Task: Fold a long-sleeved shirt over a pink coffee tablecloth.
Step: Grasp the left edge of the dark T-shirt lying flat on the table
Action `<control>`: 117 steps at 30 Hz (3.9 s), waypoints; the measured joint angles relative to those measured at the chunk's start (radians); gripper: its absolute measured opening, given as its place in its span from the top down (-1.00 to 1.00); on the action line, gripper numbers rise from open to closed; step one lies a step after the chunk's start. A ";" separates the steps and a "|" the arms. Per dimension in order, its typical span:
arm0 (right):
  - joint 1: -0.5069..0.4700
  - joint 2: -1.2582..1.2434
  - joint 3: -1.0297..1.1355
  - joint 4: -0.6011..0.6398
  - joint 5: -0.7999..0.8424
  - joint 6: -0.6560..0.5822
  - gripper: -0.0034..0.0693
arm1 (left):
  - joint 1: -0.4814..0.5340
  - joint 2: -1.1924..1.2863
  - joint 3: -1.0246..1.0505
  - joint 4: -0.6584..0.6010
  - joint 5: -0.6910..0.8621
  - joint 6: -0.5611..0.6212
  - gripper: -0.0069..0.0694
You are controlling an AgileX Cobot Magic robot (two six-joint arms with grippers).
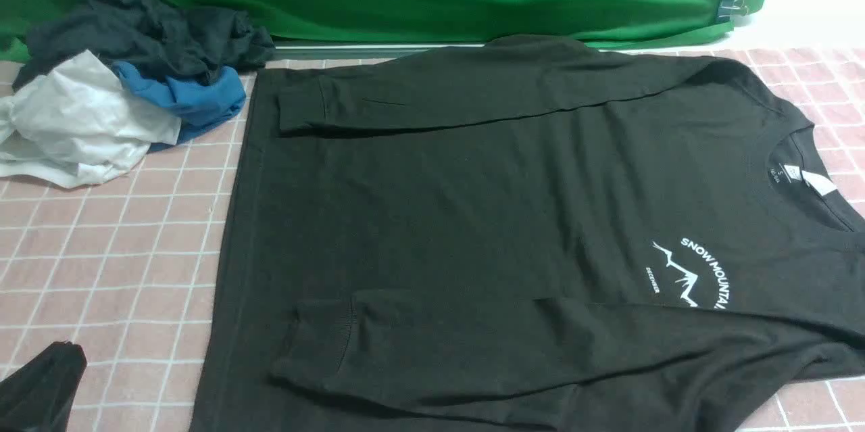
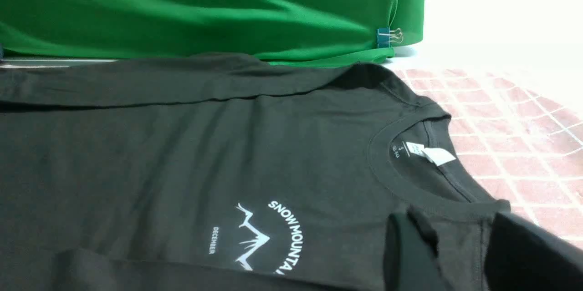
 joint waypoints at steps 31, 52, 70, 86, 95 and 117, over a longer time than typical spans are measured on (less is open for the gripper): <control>0.000 0.000 0.000 0.000 -0.001 0.000 0.25 | 0.000 0.000 0.000 -0.366 -0.171 -0.147 0.77; 0.000 0.000 0.000 -0.005 -0.001 0.000 0.25 | -0.104 0.638 -0.635 -0.429 0.632 0.139 0.77; 0.000 0.000 0.000 0.037 -0.076 0.099 0.25 | -0.297 1.173 -0.695 -0.437 0.550 0.395 0.77; 0.095 0.034 -0.107 0.105 -0.066 0.608 0.25 | -0.395 1.233 -0.821 -0.268 0.618 0.314 0.77; 0.569 0.382 -0.665 0.091 0.723 0.131 0.25 | -0.324 1.460 -0.906 -0.172 0.520 0.355 0.69; 0.940 0.462 -0.776 0.071 0.747 0.097 0.25 | -0.230 1.749 -0.910 -0.127 0.326 0.562 -0.18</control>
